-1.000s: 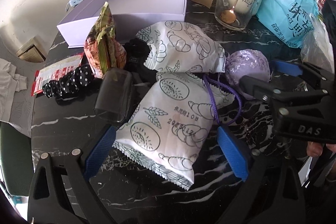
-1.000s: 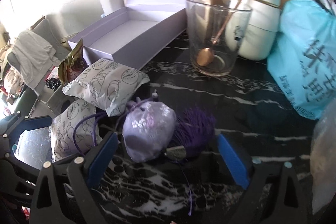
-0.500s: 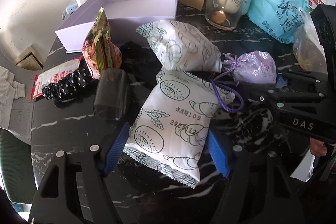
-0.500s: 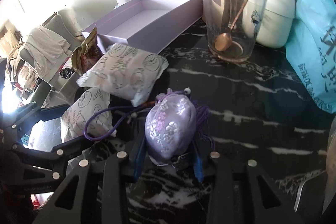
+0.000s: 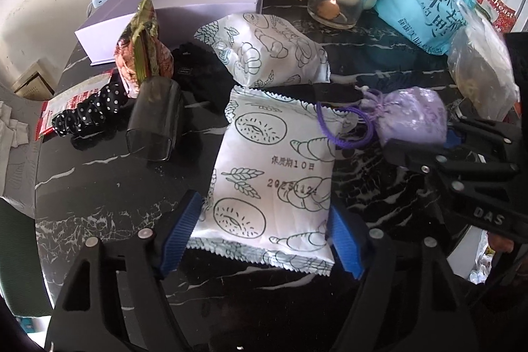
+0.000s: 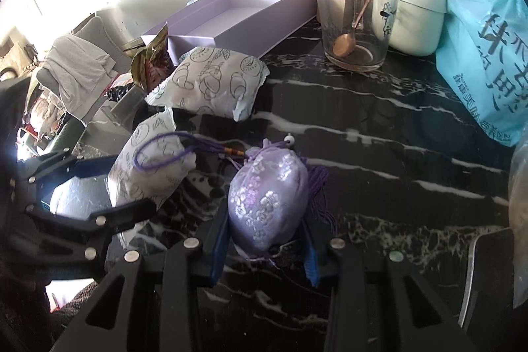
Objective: Organize objects
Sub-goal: 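Close the left tool on the white packet while the right tool grasps the purple sachet, then carry the white packet with the left tool while the right tool carries the sachet into the box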
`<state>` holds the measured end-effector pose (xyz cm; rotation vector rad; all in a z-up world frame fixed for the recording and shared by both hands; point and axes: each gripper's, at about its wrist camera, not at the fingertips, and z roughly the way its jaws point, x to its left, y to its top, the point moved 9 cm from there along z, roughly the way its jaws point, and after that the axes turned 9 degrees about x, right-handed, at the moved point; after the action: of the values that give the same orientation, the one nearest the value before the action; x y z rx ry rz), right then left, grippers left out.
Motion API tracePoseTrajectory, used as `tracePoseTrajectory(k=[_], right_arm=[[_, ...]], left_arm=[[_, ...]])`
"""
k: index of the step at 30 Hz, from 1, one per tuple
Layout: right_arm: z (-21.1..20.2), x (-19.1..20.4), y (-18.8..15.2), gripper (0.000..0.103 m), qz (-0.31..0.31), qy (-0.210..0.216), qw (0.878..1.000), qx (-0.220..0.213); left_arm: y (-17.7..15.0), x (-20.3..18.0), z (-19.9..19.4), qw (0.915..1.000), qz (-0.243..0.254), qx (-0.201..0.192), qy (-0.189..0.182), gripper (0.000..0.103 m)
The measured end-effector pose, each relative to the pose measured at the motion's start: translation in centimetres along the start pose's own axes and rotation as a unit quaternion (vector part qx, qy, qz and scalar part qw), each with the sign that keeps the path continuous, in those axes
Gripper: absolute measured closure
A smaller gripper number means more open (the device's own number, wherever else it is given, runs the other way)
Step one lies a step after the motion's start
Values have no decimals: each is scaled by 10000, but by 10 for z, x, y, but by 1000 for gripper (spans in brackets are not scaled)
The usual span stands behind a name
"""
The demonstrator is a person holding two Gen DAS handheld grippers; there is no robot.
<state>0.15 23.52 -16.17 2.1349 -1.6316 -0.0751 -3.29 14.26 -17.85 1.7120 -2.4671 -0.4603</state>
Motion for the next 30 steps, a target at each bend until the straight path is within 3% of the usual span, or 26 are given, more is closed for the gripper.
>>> tracePoseTrajectory(k=[9,10,12,16,21,30], right_arm=[[-2,-5,-3,65,5,-119,9999,2],[-1,-5,-2,65,7,-121,9999,-3],[-1,-5,0,65,-20,-154,9999,-16],[0,-2,1,69,-120,-212,9997,-37],[-11,1,6,70,-122,19,9998,-178],[-47,15,21,70,-388,11,9972,-635]], left_arm=[[15,-7,10,9998,159,-16,115,25],[17,-7,10,9998,147,-73,125,26],[19,-6,8,9997,135,-145,111,43],[22,-8,5,9998,113,-130,-20,47],[21,-11,-2,9996,79,-40,-285,49],[21,-6,-37,9991,44,-374,-210,49]])
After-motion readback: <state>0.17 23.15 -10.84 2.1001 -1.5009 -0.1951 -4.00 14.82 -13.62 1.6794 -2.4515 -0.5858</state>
